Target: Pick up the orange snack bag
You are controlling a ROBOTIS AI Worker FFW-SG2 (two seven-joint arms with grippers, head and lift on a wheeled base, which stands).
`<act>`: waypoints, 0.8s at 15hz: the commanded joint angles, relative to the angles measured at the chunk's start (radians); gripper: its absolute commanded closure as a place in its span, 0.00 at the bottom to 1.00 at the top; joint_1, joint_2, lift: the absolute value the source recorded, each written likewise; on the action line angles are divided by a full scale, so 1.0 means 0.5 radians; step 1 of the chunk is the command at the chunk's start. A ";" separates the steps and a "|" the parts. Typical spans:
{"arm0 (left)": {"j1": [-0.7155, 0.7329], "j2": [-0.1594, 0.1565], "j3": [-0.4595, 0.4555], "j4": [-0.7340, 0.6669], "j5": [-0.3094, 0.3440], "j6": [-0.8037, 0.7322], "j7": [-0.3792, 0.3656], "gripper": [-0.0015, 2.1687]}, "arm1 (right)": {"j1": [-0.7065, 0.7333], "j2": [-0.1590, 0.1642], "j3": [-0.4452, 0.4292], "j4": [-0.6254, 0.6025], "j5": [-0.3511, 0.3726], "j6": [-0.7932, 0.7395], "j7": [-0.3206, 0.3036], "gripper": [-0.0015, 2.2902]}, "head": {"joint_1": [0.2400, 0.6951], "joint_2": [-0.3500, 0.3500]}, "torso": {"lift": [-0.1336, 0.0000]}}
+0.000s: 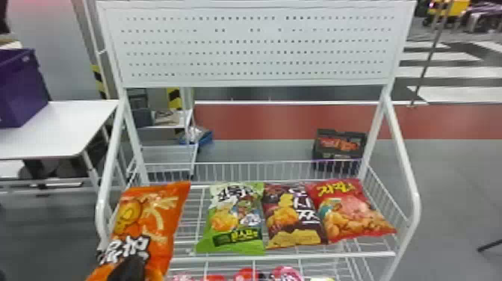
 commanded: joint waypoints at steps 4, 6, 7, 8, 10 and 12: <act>0.264 0.000 0.045 0.013 -0.093 -0.278 0.008 0.71 | 0.002 -0.010 0.003 0.000 -0.006 0.000 0.000 0.07 | 0.57 0.50 | 1.00; 0.298 0.000 0.057 0.037 -0.093 -0.314 0.008 0.71 | -0.002 -0.007 0.003 0.000 -0.006 0.000 0.000 0.07 | 0.57 0.50 | 1.00; 0.319 -0.003 0.063 0.043 -0.093 -0.351 0.008 0.71 | 0.002 -0.007 0.003 0.000 -0.006 0.000 0.000 0.07 | 0.57 0.50 | 1.00; 0.341 -0.003 0.076 0.043 -0.090 -0.382 0.008 0.71 | 0.002 -0.010 0.003 0.000 -0.009 0.000 0.000 0.07 | 0.57 0.50 | 1.00; 0.368 -0.006 0.100 0.043 -0.090 -0.406 0.005 0.71 | 0.005 -0.007 0.000 0.000 -0.012 0.000 0.000 0.07 | 0.57 0.50 | 1.00; 0.380 -0.009 0.109 0.043 -0.090 -0.437 0.005 0.71 | 0.005 -0.007 0.000 -0.003 -0.009 0.000 0.000 0.07 | 0.57 0.50 | 1.00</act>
